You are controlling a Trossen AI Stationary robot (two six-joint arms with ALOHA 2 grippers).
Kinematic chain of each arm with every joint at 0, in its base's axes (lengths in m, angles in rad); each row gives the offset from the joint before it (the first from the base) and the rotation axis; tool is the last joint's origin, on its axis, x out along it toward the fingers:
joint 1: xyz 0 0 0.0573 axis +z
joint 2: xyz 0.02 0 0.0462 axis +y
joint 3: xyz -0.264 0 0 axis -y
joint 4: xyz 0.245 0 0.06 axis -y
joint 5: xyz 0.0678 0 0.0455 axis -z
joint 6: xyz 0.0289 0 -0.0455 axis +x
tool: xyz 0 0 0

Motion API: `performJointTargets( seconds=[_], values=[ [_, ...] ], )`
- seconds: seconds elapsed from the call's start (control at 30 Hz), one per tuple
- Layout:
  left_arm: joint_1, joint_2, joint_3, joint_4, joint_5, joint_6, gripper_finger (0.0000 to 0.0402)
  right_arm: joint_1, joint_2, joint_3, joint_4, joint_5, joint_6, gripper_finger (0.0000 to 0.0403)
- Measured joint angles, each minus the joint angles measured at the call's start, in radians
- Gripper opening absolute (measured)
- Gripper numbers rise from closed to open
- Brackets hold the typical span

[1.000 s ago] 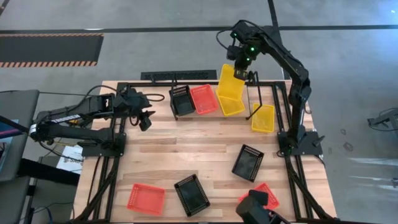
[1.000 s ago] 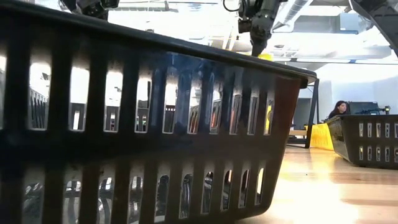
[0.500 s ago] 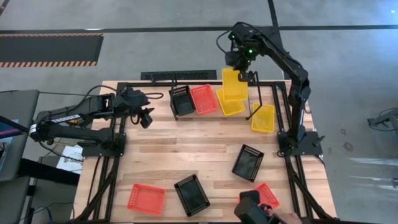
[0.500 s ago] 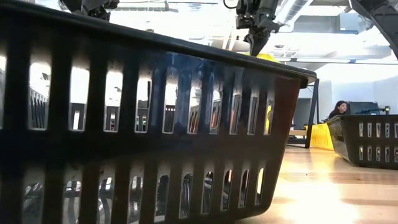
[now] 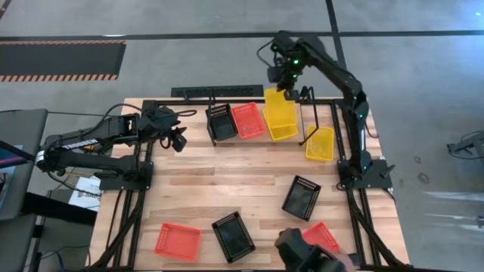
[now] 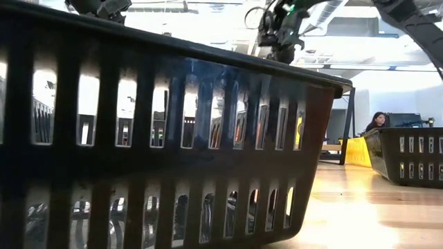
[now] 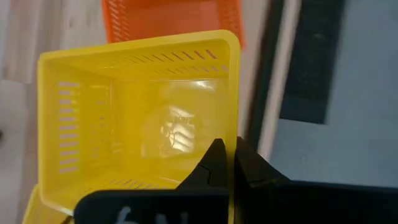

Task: Stack baskets on shelf by color
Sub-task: Stack the bottom yellow bin on top of the other yellow bin on the shelf

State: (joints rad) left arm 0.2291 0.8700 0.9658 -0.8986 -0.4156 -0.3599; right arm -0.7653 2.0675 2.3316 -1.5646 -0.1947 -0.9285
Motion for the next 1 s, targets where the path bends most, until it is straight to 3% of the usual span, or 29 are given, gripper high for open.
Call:
performJointTargets(
  seconds=[0.5, 0.67, 1.0],
  values=[
    [0.0, 0.0, 0.0, 0.0, 0.011, 0.043, 0.0146, 0.025, 0.031, 0.0, -0.006, -0.032, 0.004, 0.0003],
    [0.0, 0.0, 0.0, -0.001, 0.019, 0.072, 0.0146, 0.014, 0.031, 0.0, -0.006, 0.016, 0.003, 0.0003],
    [0.0, 0.0, 0.0, -0.001, 0.036, 0.121, 0.0146, -0.001, 0.031, 0.0, -0.006, 0.013, 0.044, 0.0003]
  ],
)
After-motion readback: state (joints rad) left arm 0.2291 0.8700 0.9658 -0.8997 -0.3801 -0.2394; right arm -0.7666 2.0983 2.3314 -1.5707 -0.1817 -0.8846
